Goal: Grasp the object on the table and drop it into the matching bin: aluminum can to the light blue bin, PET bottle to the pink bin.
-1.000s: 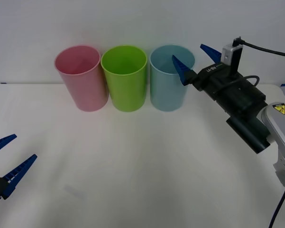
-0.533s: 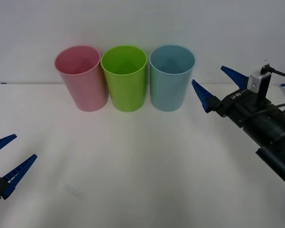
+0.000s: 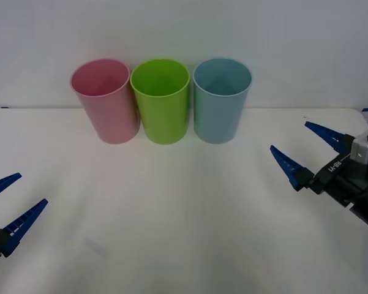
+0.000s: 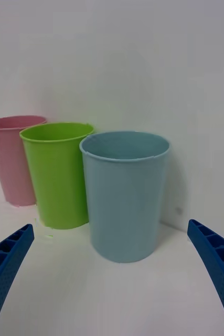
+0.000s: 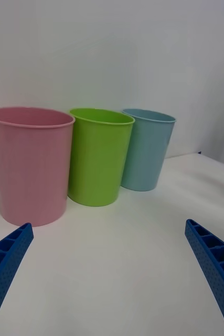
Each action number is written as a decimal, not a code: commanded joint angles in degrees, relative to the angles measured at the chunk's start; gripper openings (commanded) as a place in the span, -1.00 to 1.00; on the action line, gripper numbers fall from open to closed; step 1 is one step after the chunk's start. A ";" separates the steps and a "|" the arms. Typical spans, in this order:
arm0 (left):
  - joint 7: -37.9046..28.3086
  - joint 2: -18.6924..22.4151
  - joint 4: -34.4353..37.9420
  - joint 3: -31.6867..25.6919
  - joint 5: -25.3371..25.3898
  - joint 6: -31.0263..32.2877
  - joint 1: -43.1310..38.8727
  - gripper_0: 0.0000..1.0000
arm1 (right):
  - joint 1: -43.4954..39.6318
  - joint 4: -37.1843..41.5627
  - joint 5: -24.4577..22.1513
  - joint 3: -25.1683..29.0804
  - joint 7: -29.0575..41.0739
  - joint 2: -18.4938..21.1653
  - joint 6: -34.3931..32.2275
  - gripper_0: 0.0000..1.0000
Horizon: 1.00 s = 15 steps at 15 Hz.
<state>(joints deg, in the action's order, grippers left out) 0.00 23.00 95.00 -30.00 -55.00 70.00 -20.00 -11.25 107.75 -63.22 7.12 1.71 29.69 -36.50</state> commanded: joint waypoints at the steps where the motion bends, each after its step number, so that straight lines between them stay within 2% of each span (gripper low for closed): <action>1: 0.00 0.00 0.00 0.00 0.00 0.00 0.00 1.00 | -4.40 0.01 0.12 4.05 -2.32 -1.56 -5.51 1.00; 4: 0.00 0.00 0.00 0.00 0.00 0.00 0.00 1.00 | -8.88 0.01 1.61 7.21 -9.71 -2.35 -7.88 1.00; 7: 0.00 0.00 0.00 0.00 0.00 0.00 0.00 1.00 | -13.01 0.01 3.46 9.23 -13.05 -2.27 -9.38 1.00; 12: 0.00 0.00 0.00 0.00 0.00 0.00 0.00 1.00 | -18.81 0.01 5.83 11.96 -13.22 -2.27 -13.07 1.00; 15: 0.00 0.00 0.00 0.00 0.00 0.00 0.00 1.00 | -20.48 -1.58 8.11 13.80 -13.22 -2.18 -17.55 1.00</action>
<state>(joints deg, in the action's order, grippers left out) 0.00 23.00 95.00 -30.00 -55.00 70.00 -20.00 -31.53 106.80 -55.51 20.56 -11.51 27.56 -52.99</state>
